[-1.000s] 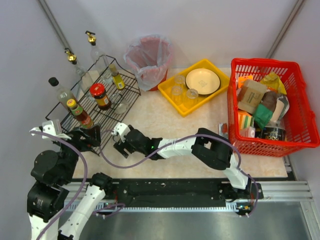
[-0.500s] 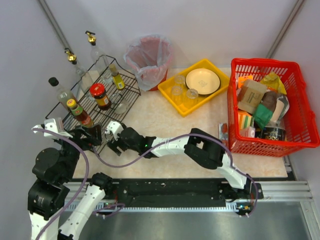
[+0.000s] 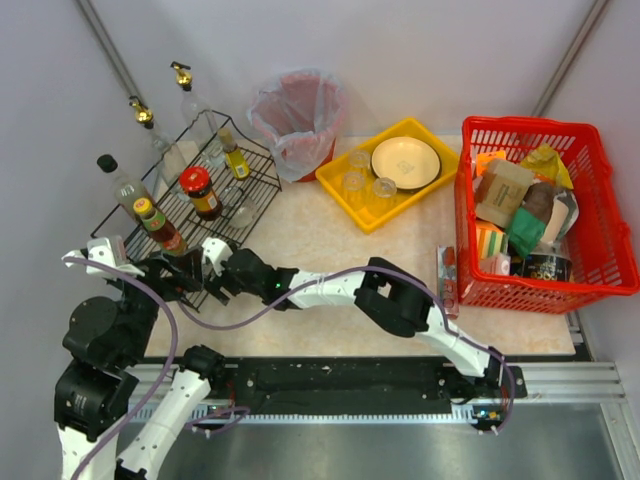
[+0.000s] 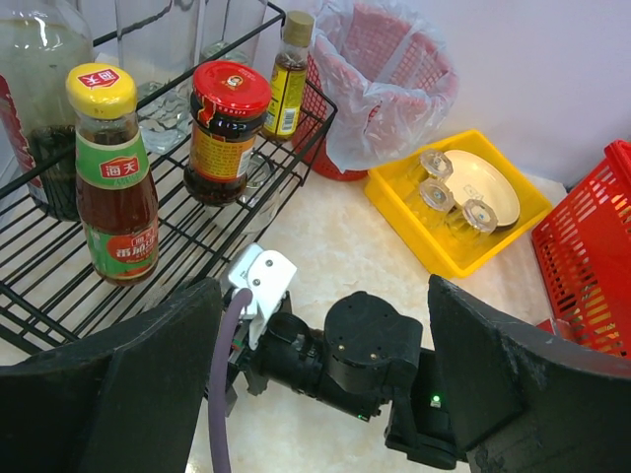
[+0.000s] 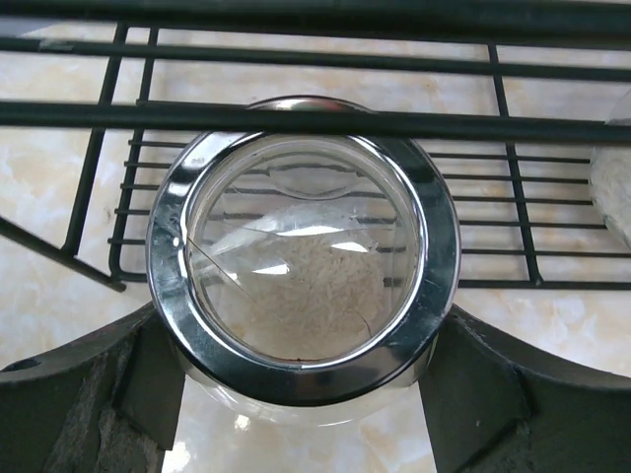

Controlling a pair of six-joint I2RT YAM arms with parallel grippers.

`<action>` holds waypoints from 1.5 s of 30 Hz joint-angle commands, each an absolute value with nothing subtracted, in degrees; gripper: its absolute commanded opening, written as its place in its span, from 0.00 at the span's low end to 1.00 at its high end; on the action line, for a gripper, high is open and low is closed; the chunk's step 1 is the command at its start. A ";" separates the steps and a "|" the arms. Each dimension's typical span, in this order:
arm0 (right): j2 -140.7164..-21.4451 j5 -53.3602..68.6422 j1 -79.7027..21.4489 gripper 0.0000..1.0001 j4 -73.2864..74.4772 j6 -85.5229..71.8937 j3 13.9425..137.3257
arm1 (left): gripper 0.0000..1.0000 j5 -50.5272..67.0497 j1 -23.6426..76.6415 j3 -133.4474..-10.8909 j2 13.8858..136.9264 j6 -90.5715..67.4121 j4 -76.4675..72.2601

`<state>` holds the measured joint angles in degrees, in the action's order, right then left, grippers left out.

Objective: Clear the kitchen counter

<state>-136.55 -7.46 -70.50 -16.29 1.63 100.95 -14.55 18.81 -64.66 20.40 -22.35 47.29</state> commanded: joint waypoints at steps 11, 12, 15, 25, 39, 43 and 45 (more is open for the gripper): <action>-142.38 -7.47 -68.91 0.47 -17.66 2.72 112.50 | 0.89 -13.80 18.90 -66.80 21.18 -21.53 46.58; -142.73 -7.64 -68.99 0.48 -17.58 3.07 113.11 | 0.89 -13.80 18.90 -66.80 21.18 -21.53 46.58; -143.52 -8.43 -68.99 0.55 -18.02 3.69 114.34 | 0.89 -13.97 18.81 -66.71 21.27 -21.44 46.67; -144.14 -10.02 -68.99 0.77 -19.60 4.83 114.17 | 0.89 -14.06 18.90 -65.92 21.36 -21.27 46.32; -144.58 -7.82 -68.91 0.85 -18.54 4.13 113.65 | 0.89 -14.15 18.90 -65.21 21.27 -21.09 46.05; -143.26 -8.52 -68.91 0.91 -20.57 4.04 111.71 | 0.89 -13.98 18.90 -65.13 21.45 -21.01 45.88; -143.17 -8.52 -68.99 0.92 -20.65 4.31 111.71 | 0.89 -13.98 18.90 -65.04 21.45 -21.00 45.79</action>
<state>-143.76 -8.75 -69.36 -17.32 3.99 111.44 -14.37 18.81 -65.45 20.40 -22.20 48.05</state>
